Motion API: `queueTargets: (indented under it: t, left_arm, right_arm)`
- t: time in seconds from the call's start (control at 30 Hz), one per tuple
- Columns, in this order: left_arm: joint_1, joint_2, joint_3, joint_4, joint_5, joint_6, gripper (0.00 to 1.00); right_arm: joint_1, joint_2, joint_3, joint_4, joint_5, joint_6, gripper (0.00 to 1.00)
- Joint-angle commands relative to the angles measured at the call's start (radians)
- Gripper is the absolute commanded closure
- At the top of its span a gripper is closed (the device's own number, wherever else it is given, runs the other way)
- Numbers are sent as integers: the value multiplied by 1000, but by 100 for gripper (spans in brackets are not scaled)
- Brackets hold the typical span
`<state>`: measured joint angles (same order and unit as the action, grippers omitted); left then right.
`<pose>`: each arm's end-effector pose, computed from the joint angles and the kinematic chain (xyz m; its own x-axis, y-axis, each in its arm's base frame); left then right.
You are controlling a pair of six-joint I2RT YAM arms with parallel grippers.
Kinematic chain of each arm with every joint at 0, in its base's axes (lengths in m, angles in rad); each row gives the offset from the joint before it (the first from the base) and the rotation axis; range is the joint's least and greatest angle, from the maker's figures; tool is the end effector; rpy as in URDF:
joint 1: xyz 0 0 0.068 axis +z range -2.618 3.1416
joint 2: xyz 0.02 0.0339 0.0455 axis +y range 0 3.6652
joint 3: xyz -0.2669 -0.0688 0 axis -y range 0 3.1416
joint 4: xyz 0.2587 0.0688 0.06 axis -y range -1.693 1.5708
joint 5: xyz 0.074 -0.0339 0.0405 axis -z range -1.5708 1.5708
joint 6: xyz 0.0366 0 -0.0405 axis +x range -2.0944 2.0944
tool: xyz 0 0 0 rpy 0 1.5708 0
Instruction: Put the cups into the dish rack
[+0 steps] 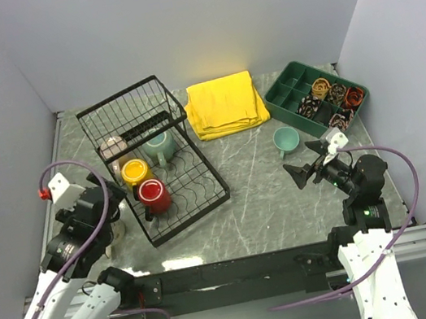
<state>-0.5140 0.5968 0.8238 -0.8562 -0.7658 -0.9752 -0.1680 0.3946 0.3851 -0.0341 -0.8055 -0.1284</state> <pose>0.1161 -0.0364 0.3211 -0.1769 -0.5854 -0.7912 -0.4991 0.7462 -0.4405 0.1347 0.0039 0.2693 0.0335 -0.0957 -0.9949 -0.5951 0.7978 -0.0968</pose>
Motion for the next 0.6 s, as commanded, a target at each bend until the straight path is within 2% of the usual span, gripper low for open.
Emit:
queueTargets:
  t: [0.0, 0.1, 0.13, 0.2, 0.23, 0.3, 0.5, 0.57]
  left_arm:
    - [67, -11, -15, 55, -11, 19, 5]
    - [242, 6, -40, 130, 182, 95, 4]
    - [353, 11, -37, 156, 236, 111, 3]
    - [455, 21, -15, 167, 349, 159, 3]
    - [539, 20, -5, 164, 374, 171, 2]
    - [607, 23, 20, 138, 404, 178, 2]
    - [640, 44, -54, 0, 364, 27, 4]
    - [641, 61, -20, -38, 341, -6, 4]
  right_arm:
    - [-7, 1, 23, 14, -11, -2, 0]
    - [-7, 6, 29, -1, -17, -10, 0]
    - [-7, 7, 34, -6, -18, -10, 0]
    - [-7, 10, 37, -12, -21, -13, 0]
    - [-7, 9, 37, -10, -23, -13, 0]
    - [-7, 9, 38, -6, -24, -10, 0]
    - [-7, 3, 41, -7, -24, -13, 0]
    - [-7, 1, 41, -10, -27, -14, 0]
